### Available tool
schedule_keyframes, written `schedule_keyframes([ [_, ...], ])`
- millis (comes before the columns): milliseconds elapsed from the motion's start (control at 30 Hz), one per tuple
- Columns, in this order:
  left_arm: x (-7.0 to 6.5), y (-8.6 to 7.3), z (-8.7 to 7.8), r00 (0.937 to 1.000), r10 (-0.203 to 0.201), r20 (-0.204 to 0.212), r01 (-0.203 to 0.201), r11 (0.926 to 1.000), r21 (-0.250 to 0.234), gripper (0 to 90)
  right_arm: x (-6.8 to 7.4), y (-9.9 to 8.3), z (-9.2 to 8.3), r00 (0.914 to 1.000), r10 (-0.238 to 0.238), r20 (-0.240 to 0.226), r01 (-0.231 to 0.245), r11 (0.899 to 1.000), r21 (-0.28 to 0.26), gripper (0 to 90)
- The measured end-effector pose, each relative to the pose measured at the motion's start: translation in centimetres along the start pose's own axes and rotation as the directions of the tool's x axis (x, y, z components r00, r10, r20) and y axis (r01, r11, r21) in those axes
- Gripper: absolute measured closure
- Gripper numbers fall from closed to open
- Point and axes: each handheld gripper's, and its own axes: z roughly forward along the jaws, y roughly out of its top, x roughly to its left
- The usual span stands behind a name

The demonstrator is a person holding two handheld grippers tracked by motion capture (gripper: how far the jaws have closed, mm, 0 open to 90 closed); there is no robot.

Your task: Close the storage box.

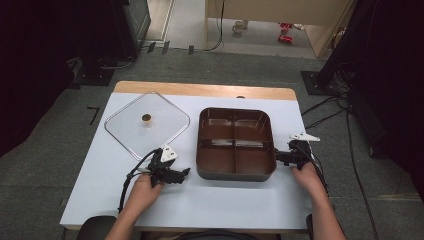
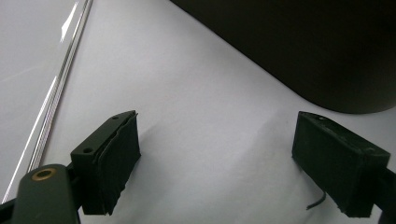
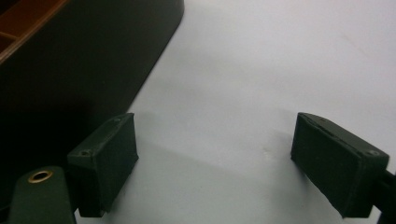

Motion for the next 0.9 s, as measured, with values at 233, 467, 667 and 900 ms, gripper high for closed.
schedule_keyframes([
  [233, 0.0, 0.0, 0.0, 1.0, 0.0, 0.0, 0.0, 1.0, 0.0, 15.0, -0.01, 0.0, 0.0, 1.0, 0.001, -0.001, -0.001, 1.0, 0.0, 14.0],
  [467, -0.02, 0.0, 0.0, 1.0, 0.001, -0.001, -0.001, 1.0, 0.0, 15.0, -0.01, 0.0, 0.0, 1.0, 0.001, -0.001, -0.001, 1.0, -0.001, 14.1],
  [667, -0.02, 0.01, -0.01, 1.0, 0.002, -0.002, -0.002, 1.0, 0.002, 15.0, -0.01, 0.0, 0.0, 1.0, 0.0, -0.001, 0.0, 1.0, 0.0, 14.1],
  [900, -0.06, 0.02, 0.02, 0.9999, 0.002, -0.01, -0.002, 1.0, 0.003, 13.7, -0.01, 0.0, 0.0, 1.0, 0.0, -0.001, 0.0, 1.0, 0.0, 14.0],
])
